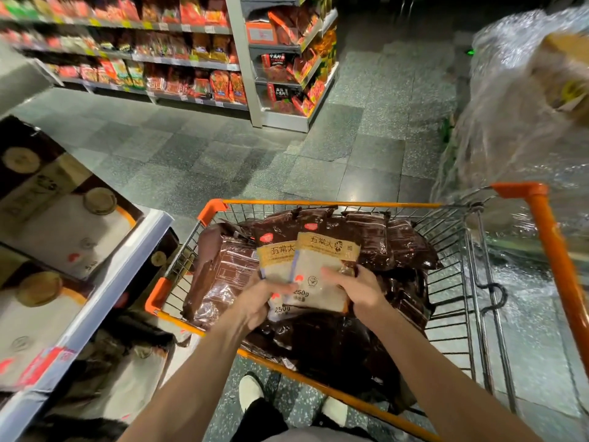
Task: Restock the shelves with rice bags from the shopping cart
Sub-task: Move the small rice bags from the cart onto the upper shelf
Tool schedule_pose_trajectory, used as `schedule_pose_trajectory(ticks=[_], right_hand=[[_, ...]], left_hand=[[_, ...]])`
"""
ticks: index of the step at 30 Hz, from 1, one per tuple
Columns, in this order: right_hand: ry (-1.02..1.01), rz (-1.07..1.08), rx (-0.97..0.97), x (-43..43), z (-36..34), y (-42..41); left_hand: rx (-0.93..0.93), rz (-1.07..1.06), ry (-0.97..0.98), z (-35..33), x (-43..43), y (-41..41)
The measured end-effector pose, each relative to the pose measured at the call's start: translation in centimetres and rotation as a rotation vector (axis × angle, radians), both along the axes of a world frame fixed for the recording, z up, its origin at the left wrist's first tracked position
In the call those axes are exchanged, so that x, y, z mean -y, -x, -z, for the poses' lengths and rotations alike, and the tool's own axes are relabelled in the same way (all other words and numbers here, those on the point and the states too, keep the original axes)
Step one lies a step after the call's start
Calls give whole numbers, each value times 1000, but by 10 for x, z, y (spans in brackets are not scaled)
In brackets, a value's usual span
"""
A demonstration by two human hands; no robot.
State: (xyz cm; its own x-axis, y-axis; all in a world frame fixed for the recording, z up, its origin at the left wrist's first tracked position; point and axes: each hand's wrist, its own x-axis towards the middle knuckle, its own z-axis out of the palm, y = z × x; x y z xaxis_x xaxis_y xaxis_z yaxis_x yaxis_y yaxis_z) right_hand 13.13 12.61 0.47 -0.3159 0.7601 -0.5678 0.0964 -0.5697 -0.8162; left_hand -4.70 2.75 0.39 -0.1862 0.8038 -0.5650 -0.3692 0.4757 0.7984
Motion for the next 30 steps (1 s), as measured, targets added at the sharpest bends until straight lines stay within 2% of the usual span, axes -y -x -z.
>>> schedule_pose_trajectory(ticks=[4,6,9,15,24,30], right_hand=[[-101,-136,-48,3,-19,7],[-94,-182,-126,0,-35,21],[-96,-301,-210,-5,-63,54],[-246,-523,-311,-12,-132,126],[-616,-749,-545,13,-298,238],[-740,-895,-766,44,-418,297]], left_hand=[[5,-84,-11,-27,7,-3],[20,-140,-59,-61,12,-5],[86,-283,-77,-73,14,24],[-209,-562,-249,-145,28,93],[-703,-735,-459,-328,77,172],[-1001,-875,-542,-457,137,205]])
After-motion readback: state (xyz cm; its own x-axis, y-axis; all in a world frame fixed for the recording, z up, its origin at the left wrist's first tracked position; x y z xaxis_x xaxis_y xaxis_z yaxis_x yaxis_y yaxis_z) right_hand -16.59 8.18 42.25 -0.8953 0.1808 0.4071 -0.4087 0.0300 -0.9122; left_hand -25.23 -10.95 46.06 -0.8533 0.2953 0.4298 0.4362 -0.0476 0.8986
